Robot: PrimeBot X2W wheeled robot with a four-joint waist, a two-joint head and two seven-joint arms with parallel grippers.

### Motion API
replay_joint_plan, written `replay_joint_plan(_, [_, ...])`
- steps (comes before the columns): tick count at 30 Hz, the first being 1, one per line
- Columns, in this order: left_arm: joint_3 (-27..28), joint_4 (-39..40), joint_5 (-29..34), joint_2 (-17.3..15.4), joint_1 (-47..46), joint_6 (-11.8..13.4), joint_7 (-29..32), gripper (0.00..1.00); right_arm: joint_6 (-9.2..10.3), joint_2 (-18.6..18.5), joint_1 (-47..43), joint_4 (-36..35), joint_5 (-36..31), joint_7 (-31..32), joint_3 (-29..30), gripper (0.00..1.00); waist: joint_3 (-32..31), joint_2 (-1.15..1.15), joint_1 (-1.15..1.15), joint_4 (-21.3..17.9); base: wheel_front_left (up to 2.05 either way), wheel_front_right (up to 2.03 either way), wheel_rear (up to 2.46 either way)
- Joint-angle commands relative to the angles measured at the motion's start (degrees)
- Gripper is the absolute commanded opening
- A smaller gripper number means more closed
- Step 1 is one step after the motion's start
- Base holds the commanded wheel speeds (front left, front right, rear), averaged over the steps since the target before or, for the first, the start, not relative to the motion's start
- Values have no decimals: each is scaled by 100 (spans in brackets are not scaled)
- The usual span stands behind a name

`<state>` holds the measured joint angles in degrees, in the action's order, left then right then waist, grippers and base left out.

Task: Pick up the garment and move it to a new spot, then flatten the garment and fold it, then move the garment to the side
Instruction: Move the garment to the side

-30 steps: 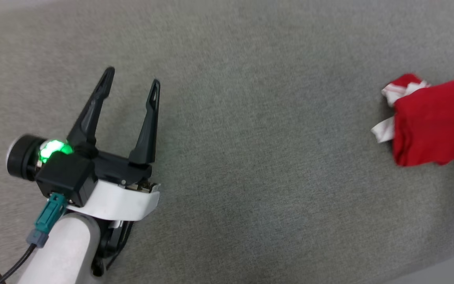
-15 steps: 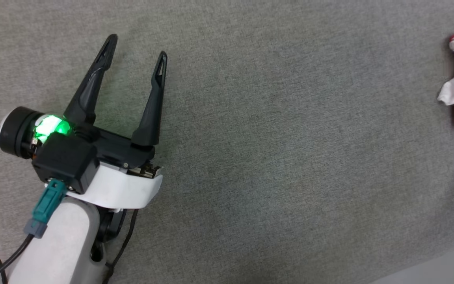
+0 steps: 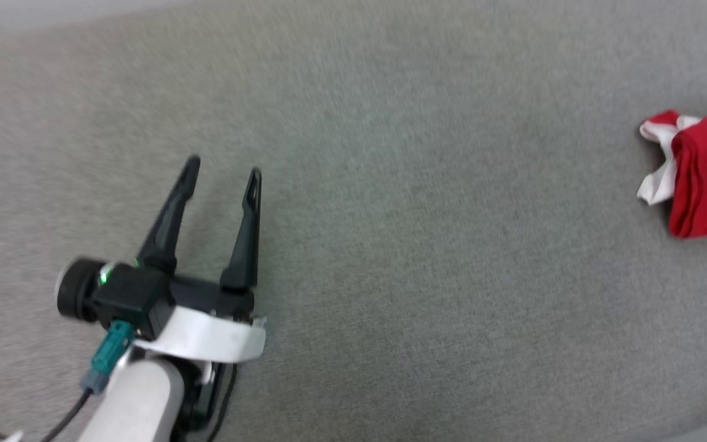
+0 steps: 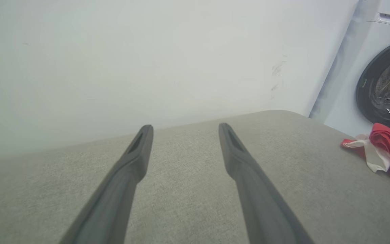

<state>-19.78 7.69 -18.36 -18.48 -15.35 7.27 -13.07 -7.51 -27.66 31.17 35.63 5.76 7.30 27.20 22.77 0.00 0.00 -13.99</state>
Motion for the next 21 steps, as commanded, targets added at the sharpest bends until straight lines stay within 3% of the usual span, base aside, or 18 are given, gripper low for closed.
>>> replay_joint_plan(1, [6, -26, -18, 36, 96, 20, -40, 100, 5, 48, -125, -6, 70, -42, -27, 100, -471, 0, 0, 221, 0, 0, 0])
replay_joint_plan(7, [111, -259, -168, 117, 696, 195, -121, 100, 5, 312, -1186, -431, 522, -333, -478, 100, -1156, 0, 0, 542, 0, 0, 0])
replay_joint_plan(21, [399, -634, -356, -14, 1515, 439, -161, 100, 5, 1580, -2462, -2052, 899, -641, -1923, 100, -2053, 0, 0, 1249, 0, 0, 0])
